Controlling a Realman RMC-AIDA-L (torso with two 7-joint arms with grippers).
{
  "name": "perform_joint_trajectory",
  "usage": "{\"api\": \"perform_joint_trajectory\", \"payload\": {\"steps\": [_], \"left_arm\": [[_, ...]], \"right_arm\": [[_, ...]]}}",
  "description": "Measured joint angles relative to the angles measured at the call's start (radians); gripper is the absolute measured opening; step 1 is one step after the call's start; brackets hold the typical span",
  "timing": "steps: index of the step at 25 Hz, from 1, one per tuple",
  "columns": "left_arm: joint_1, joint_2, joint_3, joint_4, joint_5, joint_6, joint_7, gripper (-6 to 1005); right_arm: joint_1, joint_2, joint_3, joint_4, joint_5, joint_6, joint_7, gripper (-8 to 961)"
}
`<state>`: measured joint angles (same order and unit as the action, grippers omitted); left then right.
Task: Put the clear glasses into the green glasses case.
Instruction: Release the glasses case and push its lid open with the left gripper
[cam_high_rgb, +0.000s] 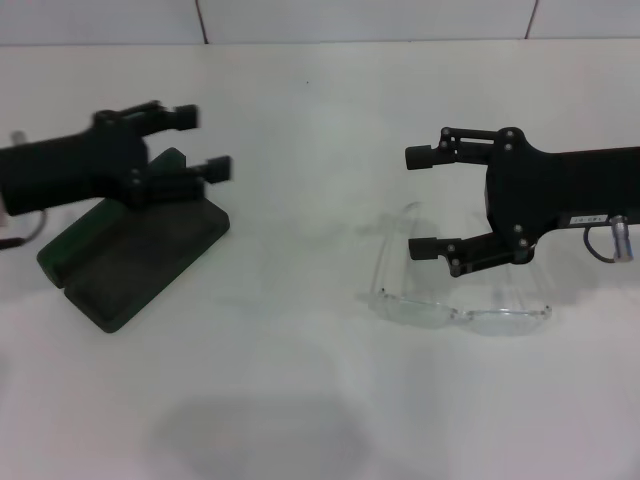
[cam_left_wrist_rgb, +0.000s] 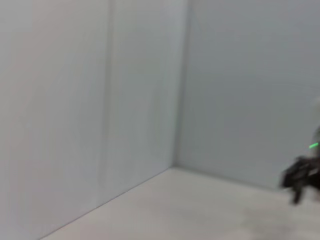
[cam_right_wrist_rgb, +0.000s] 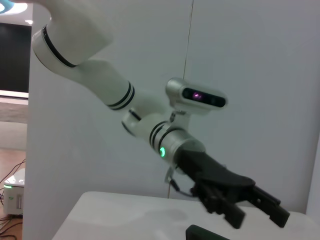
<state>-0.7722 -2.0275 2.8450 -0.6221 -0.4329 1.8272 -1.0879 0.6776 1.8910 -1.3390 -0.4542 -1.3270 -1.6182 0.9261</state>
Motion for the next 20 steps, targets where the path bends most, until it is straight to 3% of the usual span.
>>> {"api": "perform_joint_trajectory", "payload": {"steps": [8, 20], "left_arm": [[-0.040, -0.054, 0.001, -0.304, 0.124, -0.027, -0.160, 861], [-0.056, -0.060, 0.001, -0.296, 0.258, -0.238, -0.236, 855]], "right_arm": [[0.000, 0.000, 0.000, 0.000, 0.000, 0.001, 0.001, 871], [0.005, 0.008, 0.000, 0.000, 0.000, 0.001, 0.000, 870]]}}
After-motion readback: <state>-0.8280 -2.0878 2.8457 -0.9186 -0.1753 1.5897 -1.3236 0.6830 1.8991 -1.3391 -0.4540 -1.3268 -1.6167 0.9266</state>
